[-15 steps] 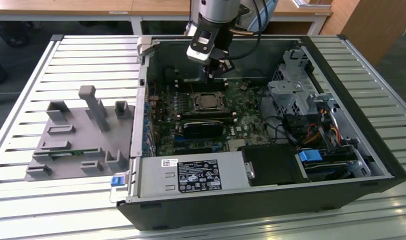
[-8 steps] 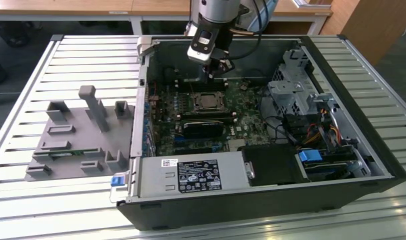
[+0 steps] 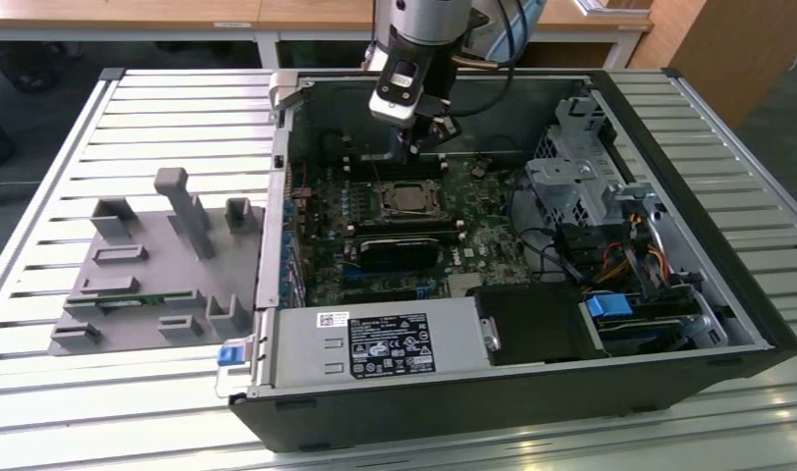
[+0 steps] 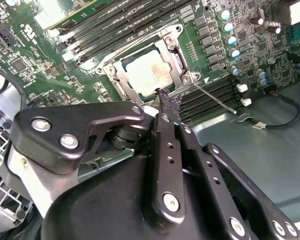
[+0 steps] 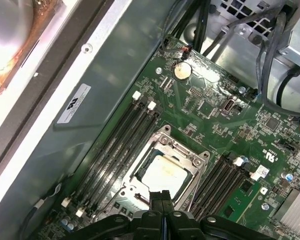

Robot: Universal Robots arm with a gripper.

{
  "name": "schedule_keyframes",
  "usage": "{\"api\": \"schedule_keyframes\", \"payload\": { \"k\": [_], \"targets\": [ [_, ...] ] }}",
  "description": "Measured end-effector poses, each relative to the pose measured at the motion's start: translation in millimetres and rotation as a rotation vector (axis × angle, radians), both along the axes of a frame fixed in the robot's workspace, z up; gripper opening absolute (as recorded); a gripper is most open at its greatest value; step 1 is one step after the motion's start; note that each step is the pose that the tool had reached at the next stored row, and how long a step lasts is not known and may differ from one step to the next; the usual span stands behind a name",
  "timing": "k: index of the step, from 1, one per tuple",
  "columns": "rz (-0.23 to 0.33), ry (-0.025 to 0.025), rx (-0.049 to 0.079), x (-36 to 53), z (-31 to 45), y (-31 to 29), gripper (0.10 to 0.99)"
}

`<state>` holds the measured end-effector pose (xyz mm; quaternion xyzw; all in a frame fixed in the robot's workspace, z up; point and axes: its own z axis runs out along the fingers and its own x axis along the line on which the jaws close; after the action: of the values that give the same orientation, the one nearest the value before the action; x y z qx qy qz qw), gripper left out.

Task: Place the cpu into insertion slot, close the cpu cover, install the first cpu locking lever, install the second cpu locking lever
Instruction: 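Install the first cpu locking lever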

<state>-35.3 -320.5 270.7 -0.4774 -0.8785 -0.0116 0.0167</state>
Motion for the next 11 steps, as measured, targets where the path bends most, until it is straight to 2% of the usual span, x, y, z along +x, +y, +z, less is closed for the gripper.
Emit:
{"api": "schedule_keyframes", "payload": {
  "k": [11],
  "targets": [
    [0.028, 0.0001, 0.000, 0.0, 0.0, 0.0, 0.110]
  ]
}}
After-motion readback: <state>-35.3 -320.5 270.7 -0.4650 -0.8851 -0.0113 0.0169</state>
